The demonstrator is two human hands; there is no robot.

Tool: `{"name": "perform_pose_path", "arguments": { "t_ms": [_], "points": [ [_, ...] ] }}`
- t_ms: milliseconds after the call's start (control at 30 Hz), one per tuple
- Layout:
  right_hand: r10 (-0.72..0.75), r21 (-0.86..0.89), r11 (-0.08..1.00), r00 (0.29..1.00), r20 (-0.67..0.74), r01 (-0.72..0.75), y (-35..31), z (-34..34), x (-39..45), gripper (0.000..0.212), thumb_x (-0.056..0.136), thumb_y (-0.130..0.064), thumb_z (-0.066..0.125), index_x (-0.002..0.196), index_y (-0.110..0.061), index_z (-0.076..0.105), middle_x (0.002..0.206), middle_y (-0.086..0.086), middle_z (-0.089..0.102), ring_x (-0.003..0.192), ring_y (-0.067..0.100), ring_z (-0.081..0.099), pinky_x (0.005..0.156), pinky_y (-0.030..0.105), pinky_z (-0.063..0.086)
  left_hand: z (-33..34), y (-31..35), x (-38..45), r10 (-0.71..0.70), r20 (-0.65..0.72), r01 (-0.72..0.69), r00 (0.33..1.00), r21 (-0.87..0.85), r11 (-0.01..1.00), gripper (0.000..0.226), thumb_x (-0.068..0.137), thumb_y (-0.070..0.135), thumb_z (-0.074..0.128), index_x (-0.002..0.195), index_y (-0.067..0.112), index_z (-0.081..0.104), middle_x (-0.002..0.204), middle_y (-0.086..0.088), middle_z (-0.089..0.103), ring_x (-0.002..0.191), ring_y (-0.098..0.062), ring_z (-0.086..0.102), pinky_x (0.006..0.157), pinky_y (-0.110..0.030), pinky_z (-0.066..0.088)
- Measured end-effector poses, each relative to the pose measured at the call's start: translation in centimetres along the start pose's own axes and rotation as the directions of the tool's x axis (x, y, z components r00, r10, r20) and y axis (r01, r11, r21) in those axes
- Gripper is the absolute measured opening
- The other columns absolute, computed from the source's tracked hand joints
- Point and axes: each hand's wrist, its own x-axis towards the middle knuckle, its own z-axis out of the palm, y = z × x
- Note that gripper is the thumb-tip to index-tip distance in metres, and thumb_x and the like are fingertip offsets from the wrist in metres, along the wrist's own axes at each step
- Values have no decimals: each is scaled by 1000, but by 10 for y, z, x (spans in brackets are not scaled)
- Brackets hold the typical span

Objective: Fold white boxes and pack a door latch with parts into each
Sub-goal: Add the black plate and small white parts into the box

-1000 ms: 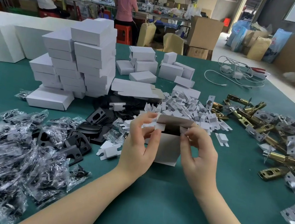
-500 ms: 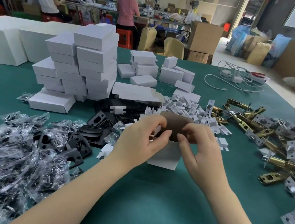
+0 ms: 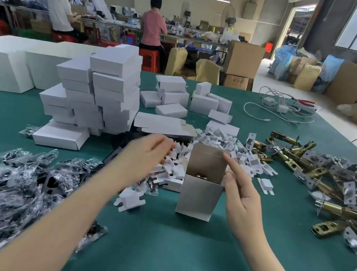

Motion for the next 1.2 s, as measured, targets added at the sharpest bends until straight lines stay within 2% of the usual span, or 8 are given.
{"name": "perform_pose_path", "arguments": {
  "t_ms": [100, 200, 333, 600, 900, 1033, 1100, 1200],
  "points": [
    [-4, 12, 1000, 1000, 12, 4, 3, -1, 1, 43, 102, -10, 46, 121, -47, 57, 121, -45, 53, 122, -17, 45, 93, -1, 33, -58, -13, 8, -161, 120, 22, 980, 731, 682, 33, 89, 27, 63, 122, 33, 60, 121, 10, 61, 104, -9, 59, 87, -22, 45],
    [-17, 20, 1000, 1000, 12, 16, 5, -1, 2, 43, 102, -10, 47, 120, -47, 58, 123, -43, 55, 122, -14, 47, 94, 0, 34, -84, -29, 2, -552, 172, 96, 816, 901, 423, 69, 83, 32, 73, 144, 30, 42, 147, 3, 42, 128, -17, 47, 105, -30, 41],
    [-7, 23, 1000, 1000, 22, 6, 6, 0, 1, 43, 102, -11, 46, 121, -48, 57, 122, -45, 53, 124, -17, 44, 95, -1, 32, -82, -46, -4, -537, 179, 87, 824, 898, 432, 76, 82, 42, 74, 148, 34, 36, 152, 8, 39, 136, -14, 41, 108, -29, 37],
    [1, -2, 1000, 1000, 21, -1, 8, -1, 0, 43, 103, -16, 47, 122, -53, 56, 126, -42, 53, 126, -15, 43, 96, -1, 32, -88, -52, 8, -451, 178, 80, 875, 864, 497, 23, 81, 40, 75, 100, 37, 62, 109, 15, 61, 85, -8, 65, 70, -22, 55],
    [2, -23, 1000, 1000, 25, -1, 9, -1, 1, 43, 103, -16, 46, 124, -53, 54, 126, -42, 52, 126, -15, 43, 94, -1, 31, -96, -55, 18, -439, 237, 59, 867, 825, 562, 22, 85, 24, 70, 95, 41, 60, 88, 19, 65, 66, 8, 55, 52, -6, 37],
    [2, -27, 1000, 1000, 27, -1, 8, -1, 0, 42, 103, -17, 45, 124, -53, 53, 126, -44, 51, 127, -17, 41, 95, -2, 30, -90, -55, 18, -508, 292, 30, 811, 845, 535, 51, 85, 42, 71, 132, 36, 53, 103, 15, 59, 95, -4, 58, 81, -17, 47],
    [6, -34, 999, 1000, 30, -5, 8, -1, -1, 42, 103, -18, 45, 124, -54, 53, 126, -45, 51, 126, -17, 41, 96, -2, 30, -88, -57, 20, -510, 281, 30, 813, 855, 518, 54, 86, 44, 70, 136, 35, 53, 124, 10, 57, 115, -11, 55, 100, -28, 45],
    [6, -30, 1000, 1000, 26, -6, 7, -1, -1, 43, 103, -16, 45, 123, -54, 53, 125, -45, 51, 125, -17, 42, 95, -2, 30, -89, -59, 21, -478, 273, 31, 835, 844, 536, 43, 88, 42, 68, 129, 34, 59, 128, 13, 59, 115, -8, 56, 99, -24, 44]
  ]
}}
